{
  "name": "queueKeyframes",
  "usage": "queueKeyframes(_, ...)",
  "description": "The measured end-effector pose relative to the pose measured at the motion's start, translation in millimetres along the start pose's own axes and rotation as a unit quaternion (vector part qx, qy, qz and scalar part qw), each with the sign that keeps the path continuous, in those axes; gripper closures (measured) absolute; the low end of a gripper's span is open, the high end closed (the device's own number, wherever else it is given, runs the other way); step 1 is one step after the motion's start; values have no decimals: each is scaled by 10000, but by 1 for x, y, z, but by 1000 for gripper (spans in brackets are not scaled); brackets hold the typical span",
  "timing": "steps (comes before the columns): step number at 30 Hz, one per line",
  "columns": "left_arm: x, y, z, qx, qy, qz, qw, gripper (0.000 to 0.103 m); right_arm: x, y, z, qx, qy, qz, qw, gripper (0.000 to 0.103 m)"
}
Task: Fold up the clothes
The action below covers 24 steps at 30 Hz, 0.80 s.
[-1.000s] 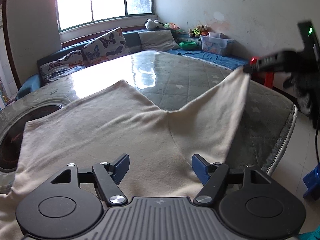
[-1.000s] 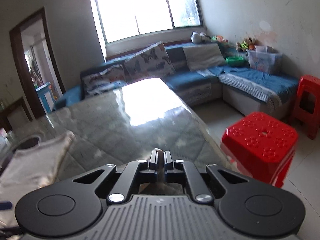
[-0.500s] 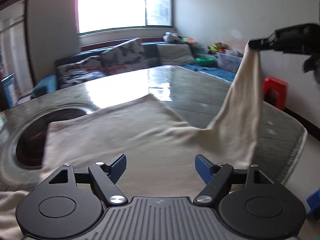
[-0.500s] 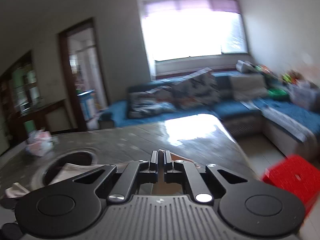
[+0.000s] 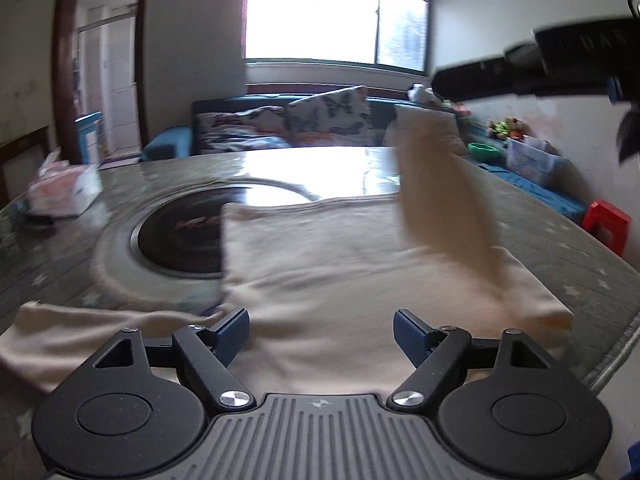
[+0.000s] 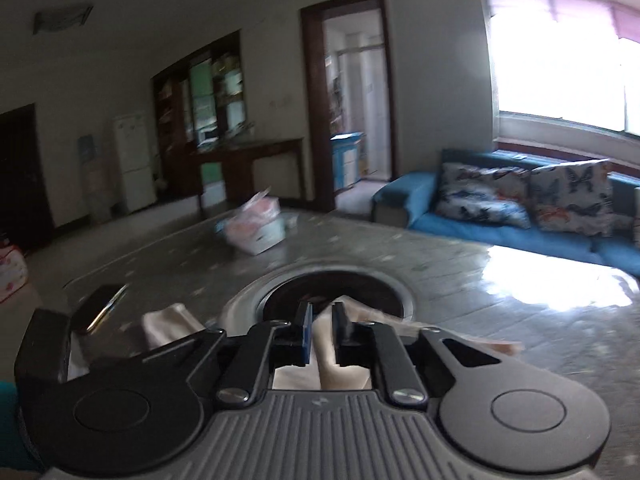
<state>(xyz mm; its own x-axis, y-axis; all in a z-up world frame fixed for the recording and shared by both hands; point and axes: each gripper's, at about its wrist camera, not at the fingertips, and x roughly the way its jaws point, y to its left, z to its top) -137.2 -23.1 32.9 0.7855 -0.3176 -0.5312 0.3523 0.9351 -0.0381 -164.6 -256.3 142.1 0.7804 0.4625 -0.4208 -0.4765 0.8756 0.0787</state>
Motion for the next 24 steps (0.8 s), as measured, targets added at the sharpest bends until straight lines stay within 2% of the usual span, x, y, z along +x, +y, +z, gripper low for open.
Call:
queueKeyframes(2, -5, 9, -2, -70, -3, 106, 9999, 21, 4, 7, -2, -61, 83, 80, 9999, 90)
queueKeyframes(4, -8, 16, -2, -127, -24, 171, 9998, 21, 4, 7, -3, -112, 144, 7, 9998, 80)
queueKeyframes(5, -10, 18, -2, -147, -37, 185, 9997, 21, 3, 4, -5, -121, 199, -88, 9997, 76)
queueKeyframes(6, -9, 17, -1, -143, -41, 180, 9997, 21, 1, 1, -7, -129, 255, -185, 9994, 67)
queueKeyframes(9, -4, 10, 0, -58, -28, 107, 9999, 23, -5, -15, -25, -157, 614, -481, 9968, 63)
queueKeyframes(11, 0, 5, 0, -2, -19, 58, 10000, 23, -6, -24, -39, -180, 861, -656, 9940, 53)
queueKeyframes(12, 1, 2, 0, 27, -14, 33, 10000, 25, -5, -27, -48, -203, 979, -754, 9921, 48)
queueKeyframes(14, 5, -3, 1, 83, -5, -16, 10000, 28, -4, -34, -65, -250, 1215, -950, 9877, 47)
queueKeyframes(16, 10, -7, 2, 125, 42, -42, 9999, 38, -4, -42, -82, -130, 1355, -1093, 9846, 38)
queueKeyframes(17, 12, -7, 1, 135, 79, -33, 9999, 39, -4, -46, -89, -77, 1398, -1167, 9832, 38)
queueKeyframes(20, 19, -9, 0, 164, 189, -7, 9997, 41, -3, -60, -100, 96, 1428, -1430, 9793, 30)
queueKeyframes(22, 24, -10, 0, 183, 262, 11, 9995, 52, -3, -68, -104, 228, 1352, -1534, 9786, 27)
queueKeyframes(23, 26, -11, -1, 193, 298, 19, 9994, 54, -2, -71, -105, 294, 1300, -1565, 9786, 26)
queueKeyframes(24, 28, -11, -1, 202, 335, 28, 9992, 59, -1, -73, -105, 360, 1247, -1596, 9786, 21)
